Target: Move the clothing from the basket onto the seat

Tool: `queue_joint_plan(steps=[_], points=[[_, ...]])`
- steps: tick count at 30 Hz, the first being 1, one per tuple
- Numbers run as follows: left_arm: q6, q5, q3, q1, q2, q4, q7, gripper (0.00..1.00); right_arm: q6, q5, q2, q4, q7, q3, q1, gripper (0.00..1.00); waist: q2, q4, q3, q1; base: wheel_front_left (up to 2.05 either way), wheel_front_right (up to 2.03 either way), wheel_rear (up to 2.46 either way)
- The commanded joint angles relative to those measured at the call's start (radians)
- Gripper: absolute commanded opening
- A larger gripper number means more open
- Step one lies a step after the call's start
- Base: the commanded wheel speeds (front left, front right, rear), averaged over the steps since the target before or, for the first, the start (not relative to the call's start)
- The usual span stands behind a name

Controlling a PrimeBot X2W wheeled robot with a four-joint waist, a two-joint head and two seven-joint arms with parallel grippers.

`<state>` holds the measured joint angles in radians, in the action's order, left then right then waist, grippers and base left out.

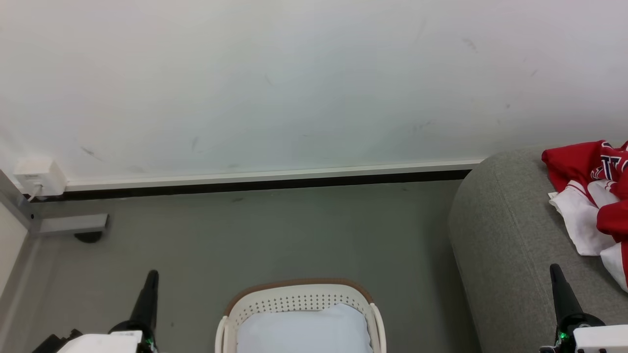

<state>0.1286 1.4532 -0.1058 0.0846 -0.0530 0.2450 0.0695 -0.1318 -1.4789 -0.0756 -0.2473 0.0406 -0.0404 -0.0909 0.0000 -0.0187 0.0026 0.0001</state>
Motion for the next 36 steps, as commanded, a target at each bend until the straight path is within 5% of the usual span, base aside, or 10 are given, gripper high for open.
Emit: queue_joint_plan(steps=[1, 23, 36], points=[[0.003, 0.02, -0.004, 0.015, -0.003, -0.003, 0.009, 0.0, 0.002, -0.021, -0.005, 0.008, 0.004, -0.007, -0.013, 0.0, 0.0, 0.001, 0.0, -0.0001, 0.0, 0.0, 0.0], [0.004, 0.166, -0.01, 0.029, 0.002, 0.001, 0.048, 0.0, 0.002, -0.164, 0.0, 0.006, 0.05, -0.044, -0.019, 0.0, 0.0, 0.018, 0.0, -0.0001, 0.0, 0.0, 0.0], [0.004, 0.166, -0.01, 0.029, 0.002, 0.001, 0.048, 0.0, 0.002, -0.158, 0.003, 0.005, 0.053, -0.048, -0.019, 0.0, 0.0, 0.019, 0.001, -0.0001, 0.0, 0.0, 0.0]])
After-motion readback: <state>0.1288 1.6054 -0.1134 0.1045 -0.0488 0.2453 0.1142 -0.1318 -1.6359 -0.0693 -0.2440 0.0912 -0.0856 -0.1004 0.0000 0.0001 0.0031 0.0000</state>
